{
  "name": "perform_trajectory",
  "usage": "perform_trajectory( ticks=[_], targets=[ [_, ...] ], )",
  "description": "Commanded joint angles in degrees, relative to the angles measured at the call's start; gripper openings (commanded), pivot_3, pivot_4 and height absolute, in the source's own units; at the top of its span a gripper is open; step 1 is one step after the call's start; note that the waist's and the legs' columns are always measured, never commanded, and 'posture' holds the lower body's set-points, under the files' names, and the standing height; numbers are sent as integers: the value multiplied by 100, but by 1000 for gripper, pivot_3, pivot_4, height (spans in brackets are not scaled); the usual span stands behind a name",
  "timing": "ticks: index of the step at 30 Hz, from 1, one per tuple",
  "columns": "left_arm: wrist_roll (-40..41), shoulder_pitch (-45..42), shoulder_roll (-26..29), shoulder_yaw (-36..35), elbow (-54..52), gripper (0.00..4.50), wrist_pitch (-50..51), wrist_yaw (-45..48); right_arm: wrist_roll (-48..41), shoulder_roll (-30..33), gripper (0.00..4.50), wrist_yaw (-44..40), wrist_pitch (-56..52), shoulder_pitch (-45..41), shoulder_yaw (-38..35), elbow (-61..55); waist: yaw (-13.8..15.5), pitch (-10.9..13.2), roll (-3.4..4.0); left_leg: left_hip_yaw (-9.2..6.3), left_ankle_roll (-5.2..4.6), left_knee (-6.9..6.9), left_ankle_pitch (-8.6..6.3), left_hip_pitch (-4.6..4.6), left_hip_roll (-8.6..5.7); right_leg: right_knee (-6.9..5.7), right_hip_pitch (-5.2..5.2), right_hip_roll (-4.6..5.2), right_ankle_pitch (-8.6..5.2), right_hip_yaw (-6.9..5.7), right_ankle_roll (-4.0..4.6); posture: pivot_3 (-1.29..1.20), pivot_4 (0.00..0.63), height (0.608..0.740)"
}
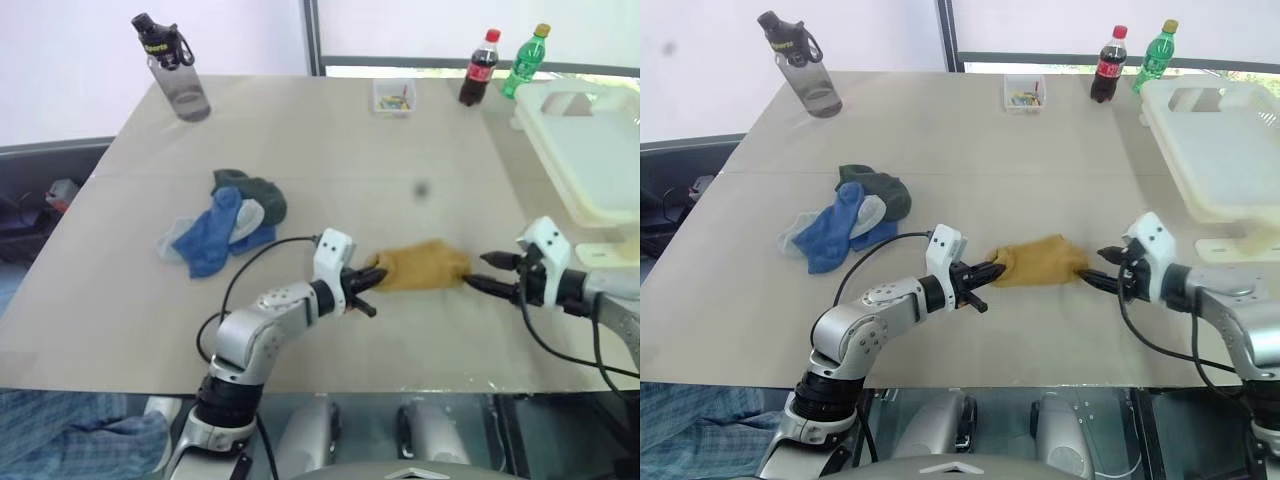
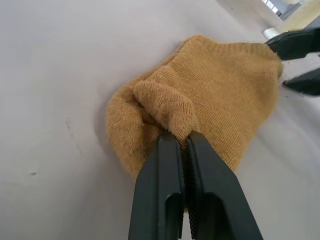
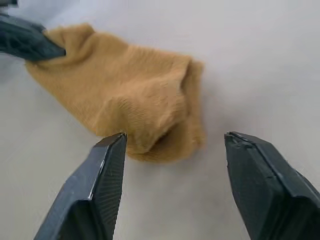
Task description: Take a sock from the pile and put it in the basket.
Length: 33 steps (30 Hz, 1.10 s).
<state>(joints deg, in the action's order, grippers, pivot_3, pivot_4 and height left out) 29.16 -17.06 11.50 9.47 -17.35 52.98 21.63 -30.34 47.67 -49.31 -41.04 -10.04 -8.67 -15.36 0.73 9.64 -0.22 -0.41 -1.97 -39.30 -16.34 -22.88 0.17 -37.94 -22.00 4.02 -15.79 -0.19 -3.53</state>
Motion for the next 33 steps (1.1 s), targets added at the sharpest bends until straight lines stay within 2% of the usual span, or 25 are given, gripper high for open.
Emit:
perform_trajectory(
  ticks=[1, 4, 8, 10, 11, 12, 13, 16, 21, 25, 30, 33],
  targets=[
    [-16, 31, -43, 36, -57, 0, -23, 8, -311, 16, 3301, -63, 66, -274, -333, -424, -6, 0, 0, -1, 0, 0, 0, 0, 1, 0, 0, 0, 0, 0, 0, 0, 150, 740],
    [7, 35, -62, 19, -46, 0, 27, -12, -438, -340, 3301, 265, -13, -525, -204, -628, -10, 0, 0, 0, 0, 0, 0, 2, 2, -1, 0, -1, 0, 1, 0, 0, 150, 740],
    [125, 50, -163, -104, -5, 0, 119, -28, 710, -996, 3301, 1140, 659, -692, 579, -197, 12, -2, -3, -1, 20, 0, 12, 1, 1, 0, 1, 0, 0, 0, 0, 0, 150, 740],
    [174, 43, -170, -174, 20, 0, 90, 48, 892, -1212, 3301, 1303, 687, -635, 795, -62, 19, -2, -3, -2, 21, -1, 12, -1, -4, 0, 0, 3, 0, -1, 0, 0, 150, 740],
    [175, 41, -151, -185, -7, 340, 106, 63, 971, -1259, 3335, 1321, 689, -591, 903, -17, 18, -2, -3, -1, 22, -1, 13, -2, -4, 2, 0, 3, 0, -2, 0, 0, 150, 740],
    [167, 42, -140, -195, -33, 340, 119, 56, 1047, -1285, 3335, 1323, 715, -548, 992, 21, 16, -1, -1, -1, 22, -1, 13, -2, -4, 2, 0, 3, 0, -1, 0, 0, 150, 740],
    [133, 51, -157, -225, -63, 847, 118, -22, 1154, -1279, 3352, 1313, 780, -487, 1088, 77, 16, -1, -1, 0, 22, 0, 13, -4, -5, 2, -1, 4, 0, 0, 0, 0, 150, 740],
    [243, 121, -183, -449, -230, 1285, 113, -94, 1706, -1200, 3352, 1464, 1094, -340, 1345, 417, -3, -2, -1, 0, 23, 0, 13, 2, -2, -1, 0, 1, 0, 0, 0, 0, 150, 740],
    [935, 88, -361, -1375, -209, 1285, 645, -357, 1945, -1266, 3352, 1585, 1260, -317, 1337, 608, -10, -4, -1, 1, 23, -1, 13, 8, 1, -4, 1, 0, 0, 1, 0, 0, 150, 740],
    [1083, -20, -404, -1700, 15, 1285, 1062, -645, 2012, -1326, 3352, 1564, 1319, -297, 1367, 617, -5, -4, -1, 0, 22, -2, 13, 10, 0, -5, 6, -1, 0, 0, 0, 0, 150, 740],
    [1664, -229, -910, -2367, 403, 1285, 1683, -1017, 2068, -1382, 3352, 1528, 1318, -299, 1369, 600, -7, -7, -5, -2, 22, -4, 13, 16, -2, -3, 14, 0, 0, -2, -1, 0, 150, 740],
    [1656, -280, -907, -2397, 536, 1285, 1922, -1134, 2085, -1412, 3352, 1526, 1311, -272, 1366, 564, -8, -7, -6, -4, 23, -4, 13, 16, -1, -4, 14, -1, 0, -3, -1, 0, 150, 740]
  ],
)
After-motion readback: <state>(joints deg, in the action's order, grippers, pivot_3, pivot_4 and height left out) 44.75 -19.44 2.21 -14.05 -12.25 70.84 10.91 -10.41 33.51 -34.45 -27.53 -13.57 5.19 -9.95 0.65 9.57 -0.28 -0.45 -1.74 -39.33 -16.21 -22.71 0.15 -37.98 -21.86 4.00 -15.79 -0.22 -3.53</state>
